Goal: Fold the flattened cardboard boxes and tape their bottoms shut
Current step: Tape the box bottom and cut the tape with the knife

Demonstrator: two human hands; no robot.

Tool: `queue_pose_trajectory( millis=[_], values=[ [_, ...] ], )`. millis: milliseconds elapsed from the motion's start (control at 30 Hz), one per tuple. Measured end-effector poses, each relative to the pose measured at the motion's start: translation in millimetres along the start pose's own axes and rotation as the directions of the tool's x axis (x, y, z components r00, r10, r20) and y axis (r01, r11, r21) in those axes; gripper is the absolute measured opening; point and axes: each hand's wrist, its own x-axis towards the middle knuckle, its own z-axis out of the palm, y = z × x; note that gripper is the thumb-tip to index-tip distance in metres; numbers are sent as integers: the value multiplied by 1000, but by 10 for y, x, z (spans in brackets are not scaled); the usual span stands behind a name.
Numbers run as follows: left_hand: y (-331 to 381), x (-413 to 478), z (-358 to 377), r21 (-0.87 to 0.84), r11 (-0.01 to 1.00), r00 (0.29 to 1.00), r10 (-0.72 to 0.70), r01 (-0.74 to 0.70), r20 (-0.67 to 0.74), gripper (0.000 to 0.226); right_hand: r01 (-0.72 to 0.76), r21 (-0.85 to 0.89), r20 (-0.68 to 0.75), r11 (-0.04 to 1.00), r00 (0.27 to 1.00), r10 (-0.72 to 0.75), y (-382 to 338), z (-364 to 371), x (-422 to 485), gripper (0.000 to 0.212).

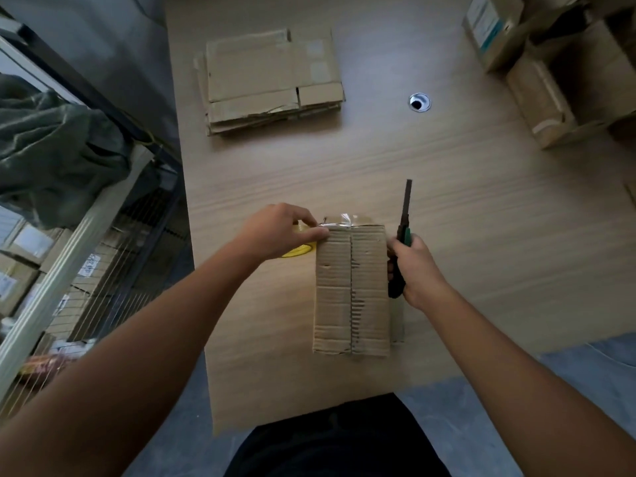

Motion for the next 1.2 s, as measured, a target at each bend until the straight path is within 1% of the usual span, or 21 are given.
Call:
queue_pose_trajectory(
  millis=[67, 133, 167, 233, 300, 367, 433, 467, 533, 567, 600, 667, 700, 767, 833, 900, 933, 1000, 1067, 1133, 1200],
  values=[
    [16, -11, 16, 11, 1000, 1000, 4, -4, -14, 40, 124, -230, -113, 965, 982, -153, -62, -40, -103, 23],
    [38, -35, 17, 27, 1000, 1000, 6, -5, -25, 41, 233, -389, -134, 891, 943, -305, -160, -46, -256, 27],
    [46, -41, 13, 33, 999, 1000, 7, -6, -25, 41, 277, -447, -100, 850, 929, -355, -204, -26, -341, 29],
    [54, -39, -3, 40, 999, 1000, 1, -1, -20, 43, 354, -546, 21, 759, 912, -410, -274, 84, -531, 28],
    [56, -30, -15, 52, 999, 1000, -15, 16, -18, 47, 439, -653, 131, 618, 868, -479, -299, 239, -686, 25],
    [40, -20, -9, 63, 997, 999, -33, 34, -21, 49, 454, -769, 207, 450, 843, -497, -280, 404, -785, 24],
    [49, -28, 0, 67, 997, 999, -37, 38, -15, 50, 380, -868, 232, 319, 879, -417, -218, 535, -834, 34],
    [47, -38, 0, 65, 997, 1000, -27, 28, -5, 49, 341, -896, 222, 284, 899, -377, -179, 580, -851, 40],
    [-1, -83, -26, 18, 1000, 999, 22, -23, 36, 45, 293, -916, 194, 274, 922, -336, -87, 630, -880, 49],
    [-63, -114, -48, -47, 997, 996, 61, -58, 59, 41, 278, -918, 184, 281, 929, -320, -46, 646, -898, 53],
    [-154, -155, -75, -153, 985, 993, 91, -79, 76, 37, 265, -922, 175, 283, 936, -305, -14, 667, -915, 55],
    [-348, -241, -124, -380, 920, 991, 124, -94, 55, 34, 241, -930, 158, 277, 944, -290, 9, 715, -936, 58],
    [-421, -270, -139, -429, 897, 990, 136, -108, 35, 34, 230, -933, 148, 276, 946, -289, 1, 745, -948, 58],
    [-459, -303, -149, -388, 913, 987, 155, -130, 35, 29, 209, -938, 135, 275, 955, -265, -31, 812, -970, 54],
    [-459, -267, -124, -272, 953, 989, 147, -136, 20, 31, 191, -946, 136, 260, 967, -217, -62, 872, -983, 53],
    [-466, -225, -112, -123, 988, 995, 97, -95, 9, 32, 182, -944, 140, 274, 976, -169, -85, 883, -989, 53],
    [-492, -218, -110, -88, 994, 997, 71, -70, 9, 31, 185, -940, 145, 287, 977, -156, -86, 886, -989, 53],
    [-539, -214, -92, -102, 993, 997, 67, -64, 29, 25, 187, -939, 150, 289, 978, -144, -86, 894, -989, 53],
    [-502, -237, -73, -75, 993, 994, 99, -96, 40, 21, 167, -958, 141, 234, 982, -122, -78, 920, -1002, 55],
    [-448, -262, -54, -43, 994, 995, 102, -101, 22, 18, 134, -980, 119, 147, 987, -105, -55, 974, -1031, 58],
    [-403, -313, -67, -33, 994, 995, 104, -104, 1, 14, 117, -988, 107, 102, 989, -97, -45, 1015, -1044, 58]
  ],
)
